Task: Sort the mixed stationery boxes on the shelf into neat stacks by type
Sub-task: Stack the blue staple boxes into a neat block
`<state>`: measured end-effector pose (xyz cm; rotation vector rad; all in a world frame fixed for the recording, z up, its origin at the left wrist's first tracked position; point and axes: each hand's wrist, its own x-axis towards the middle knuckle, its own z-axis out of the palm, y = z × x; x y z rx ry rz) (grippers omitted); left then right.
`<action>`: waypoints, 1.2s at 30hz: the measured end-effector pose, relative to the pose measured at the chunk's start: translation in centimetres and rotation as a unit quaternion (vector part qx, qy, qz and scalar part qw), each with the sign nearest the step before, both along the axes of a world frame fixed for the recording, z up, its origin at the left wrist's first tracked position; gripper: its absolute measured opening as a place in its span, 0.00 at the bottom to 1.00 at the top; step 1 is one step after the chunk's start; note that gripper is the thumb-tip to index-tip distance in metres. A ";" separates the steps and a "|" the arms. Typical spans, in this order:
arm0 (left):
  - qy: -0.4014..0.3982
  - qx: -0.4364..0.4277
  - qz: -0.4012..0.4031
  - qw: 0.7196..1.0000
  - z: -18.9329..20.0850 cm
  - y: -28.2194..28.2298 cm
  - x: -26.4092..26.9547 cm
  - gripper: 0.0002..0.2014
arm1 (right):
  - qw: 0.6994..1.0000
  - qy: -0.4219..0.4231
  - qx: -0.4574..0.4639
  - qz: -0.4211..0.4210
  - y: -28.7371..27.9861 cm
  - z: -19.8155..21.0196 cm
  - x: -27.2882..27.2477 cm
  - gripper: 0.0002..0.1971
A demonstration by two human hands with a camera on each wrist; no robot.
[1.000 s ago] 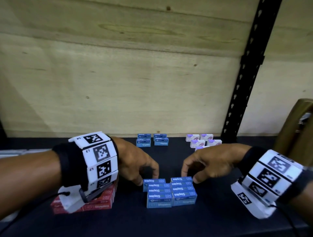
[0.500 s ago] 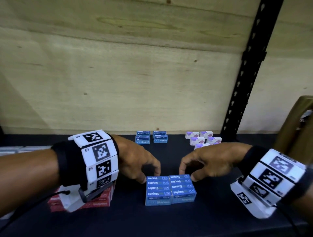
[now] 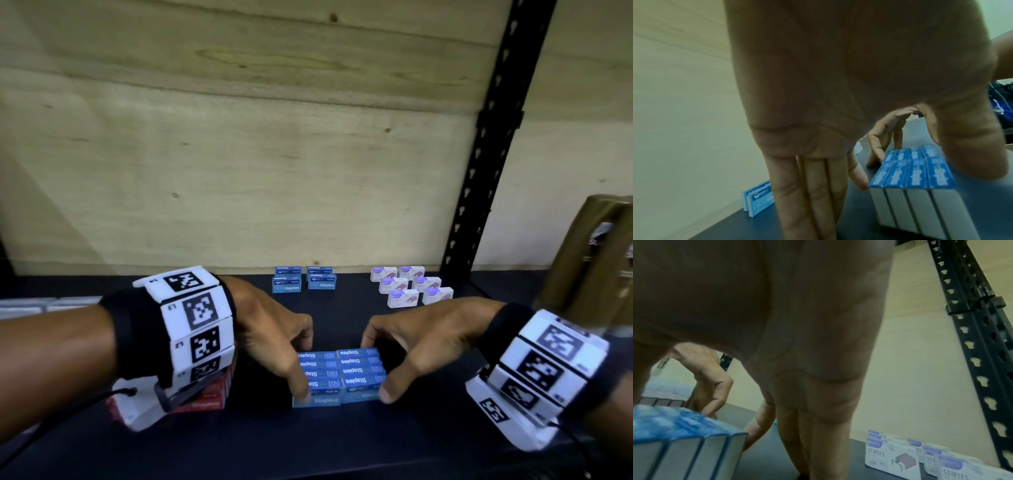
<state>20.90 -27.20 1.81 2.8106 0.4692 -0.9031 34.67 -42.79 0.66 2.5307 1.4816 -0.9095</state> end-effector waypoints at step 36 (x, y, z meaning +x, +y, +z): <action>-0.096 0.050 0.059 0.992 1.1 7.5 4.5 0.10 | 0.992 -0.099 0.079 -0.029 6.1 1.1 4.4 0.25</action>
